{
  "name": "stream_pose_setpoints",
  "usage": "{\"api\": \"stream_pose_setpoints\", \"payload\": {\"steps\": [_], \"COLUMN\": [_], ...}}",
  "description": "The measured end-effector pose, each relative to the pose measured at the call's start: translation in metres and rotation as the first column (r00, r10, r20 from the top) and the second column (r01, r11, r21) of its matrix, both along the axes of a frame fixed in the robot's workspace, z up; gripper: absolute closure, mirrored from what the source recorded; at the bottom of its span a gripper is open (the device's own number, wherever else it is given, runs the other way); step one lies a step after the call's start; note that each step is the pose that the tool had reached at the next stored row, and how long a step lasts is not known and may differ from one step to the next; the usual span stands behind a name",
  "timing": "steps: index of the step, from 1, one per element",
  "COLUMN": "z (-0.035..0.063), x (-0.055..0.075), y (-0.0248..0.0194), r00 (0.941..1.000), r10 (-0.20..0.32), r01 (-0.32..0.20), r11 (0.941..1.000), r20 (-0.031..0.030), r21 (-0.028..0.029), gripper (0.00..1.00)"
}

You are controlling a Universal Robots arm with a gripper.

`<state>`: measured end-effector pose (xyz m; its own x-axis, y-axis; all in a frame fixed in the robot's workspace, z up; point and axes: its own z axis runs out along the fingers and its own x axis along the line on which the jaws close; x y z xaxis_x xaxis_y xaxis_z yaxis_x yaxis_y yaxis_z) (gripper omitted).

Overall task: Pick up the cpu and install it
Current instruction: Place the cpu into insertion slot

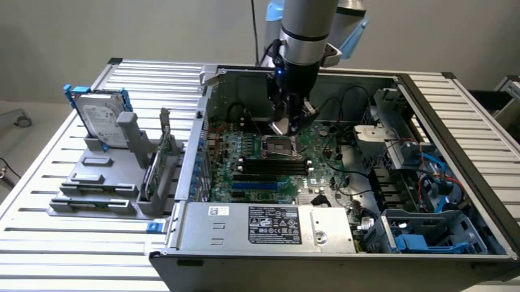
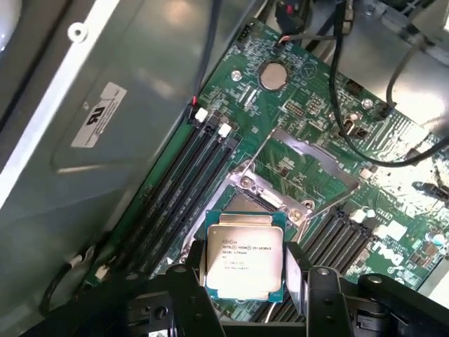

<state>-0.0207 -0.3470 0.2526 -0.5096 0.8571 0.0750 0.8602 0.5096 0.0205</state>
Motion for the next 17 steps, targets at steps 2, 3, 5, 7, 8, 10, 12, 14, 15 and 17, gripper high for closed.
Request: {"api": "stream_pose_setpoints", "payload": {"steps": [2,3,5,7,8,10,12,14,15,17], "z": [-0.0014,-0.0019,-0.0031,-0.0040,-0.0044,-0.0052,-0.0061,-0.0077,-0.0085,-0.0099], "x": [0.0000,0.0000,0.0000,0.0000,0.0000,0.0000,0.0000,0.0000,0.0000,0.0000], "y": [0.0000,0.0000,0.0000,0.0000,0.0000,0.0000,0.0000,0.0000,0.0000,0.0000], "r00": [0.9994,0.9987,0.9964,0.9931,0.9912,0.9867,0.9812,0.9740,0.9703,0.9621], "r10": [-0.035,-0.052,-0.085,-0.117,-0.132,-0.163,-0.193,-0.226,-0.242,-0.273], "r01": [0.035,0.052,0.085,0.117,0.132,0.163,0.193,0.226,0.242,0.273], "r11": [0.9994,0.9987,0.9964,0.9931,0.9912,0.9867,0.9812,0.9740,0.9703,0.9621], "r20": [-0.0004,-0.0006,-0.0009,-0.0015,-0.0018,-0.0026,-0.0033,-0.0038,-0.0039,-0.0042], "r21": [0.0000,-0.0001,0.0000,-0.0001,-0.0002,-0.0003,-0.0004,-0.0005,-0.0004,-0.0005], "gripper": [0.46,0.46,0.46,0.46,0.46,0.46,0.46,0.46,0.46,0.46]}}
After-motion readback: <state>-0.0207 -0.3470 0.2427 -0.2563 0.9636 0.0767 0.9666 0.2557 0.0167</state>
